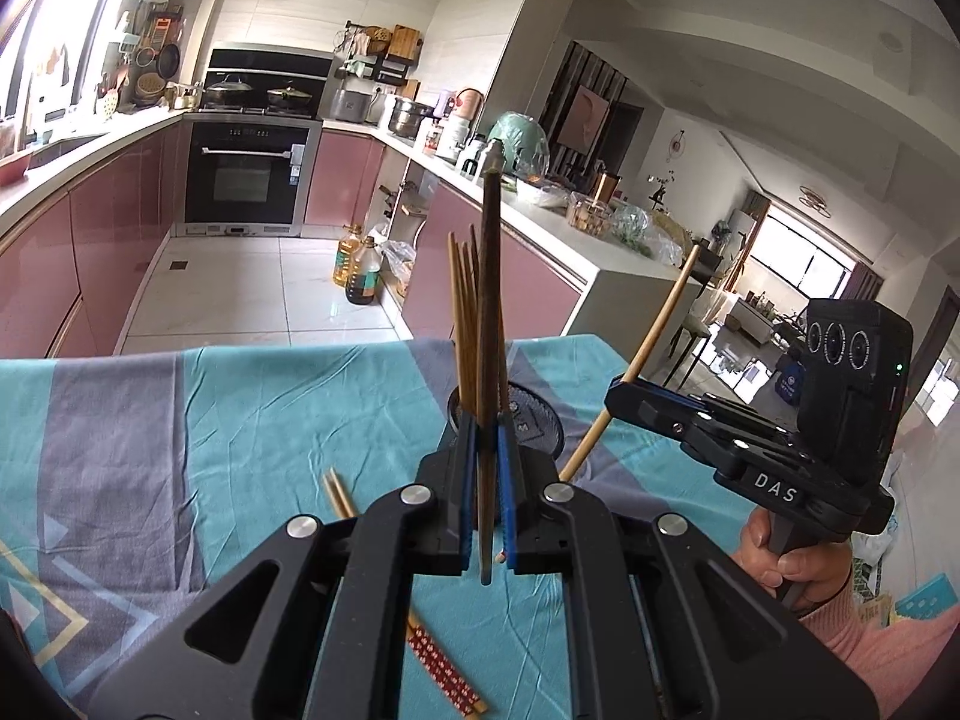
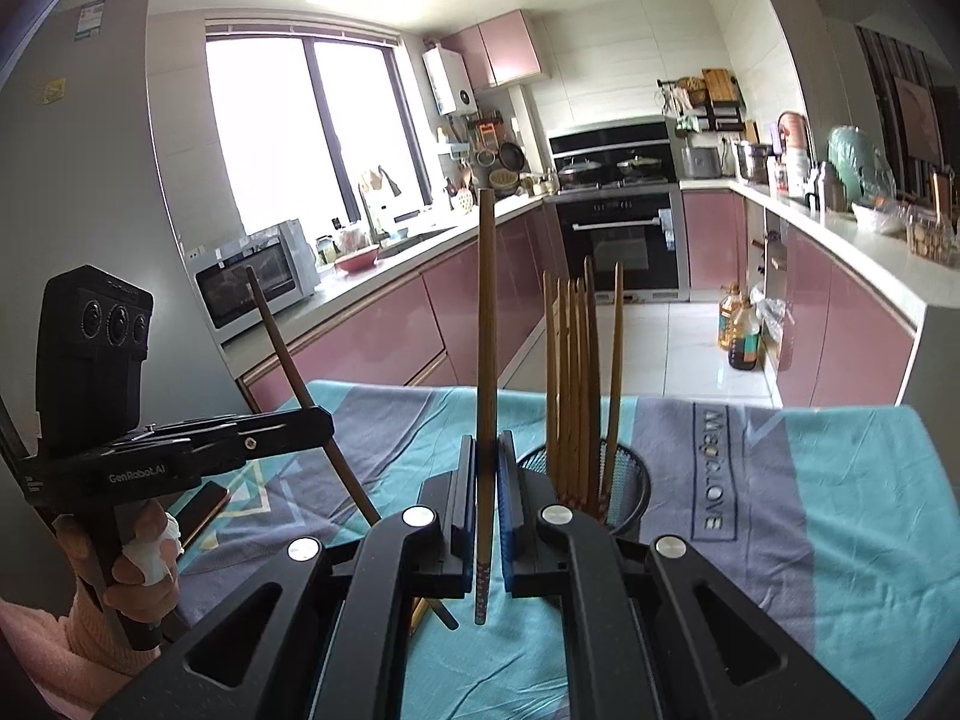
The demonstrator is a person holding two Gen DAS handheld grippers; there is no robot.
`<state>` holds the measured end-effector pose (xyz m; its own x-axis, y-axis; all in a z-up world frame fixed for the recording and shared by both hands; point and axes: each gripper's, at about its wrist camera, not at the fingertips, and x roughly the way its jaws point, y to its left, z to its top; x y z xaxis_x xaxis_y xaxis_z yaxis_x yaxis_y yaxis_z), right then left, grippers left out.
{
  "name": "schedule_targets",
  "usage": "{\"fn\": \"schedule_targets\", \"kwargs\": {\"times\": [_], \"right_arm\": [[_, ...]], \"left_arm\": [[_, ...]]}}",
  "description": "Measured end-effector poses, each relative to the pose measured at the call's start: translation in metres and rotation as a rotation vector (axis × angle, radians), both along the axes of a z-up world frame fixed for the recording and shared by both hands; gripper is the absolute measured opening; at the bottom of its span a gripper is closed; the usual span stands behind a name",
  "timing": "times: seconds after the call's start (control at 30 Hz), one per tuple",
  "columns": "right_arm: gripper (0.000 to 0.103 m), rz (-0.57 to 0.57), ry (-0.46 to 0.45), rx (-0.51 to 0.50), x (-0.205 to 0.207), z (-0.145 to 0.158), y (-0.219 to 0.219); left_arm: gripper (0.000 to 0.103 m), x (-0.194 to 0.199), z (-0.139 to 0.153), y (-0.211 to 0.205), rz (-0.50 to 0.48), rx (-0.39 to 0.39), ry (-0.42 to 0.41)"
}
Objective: Organize utensils
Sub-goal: 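Raise the right tool's chopstick upright over the mesh cup while the left tool carries its chopstick there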
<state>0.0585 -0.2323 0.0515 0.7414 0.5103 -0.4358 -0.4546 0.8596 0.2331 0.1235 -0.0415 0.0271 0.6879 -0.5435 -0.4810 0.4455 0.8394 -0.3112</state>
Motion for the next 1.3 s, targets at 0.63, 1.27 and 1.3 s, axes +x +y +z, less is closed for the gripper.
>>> {"fn": "schedule_targets", "kwargs": {"times": [0.63, 1.27, 1.3], "right_arm": [[0.006, -0.027, -0.096, -0.024, 0.003, 0.033, -0.012], [0.006, -0.060, -0.123, -0.036, 0.022, 0.042, -0.014], [0.006, -0.062, -0.119, -0.038, 0.024, 0.041, -0.014]], "left_arm": [[0.007, 0.012, 0.035, -0.020, -0.041, -0.005, -0.084], [0.007, 0.021, 0.042, -0.033, -0.054, -0.019, -0.120], [0.007, 0.021, 0.042, -0.032, -0.053, -0.020, -0.121]]}}
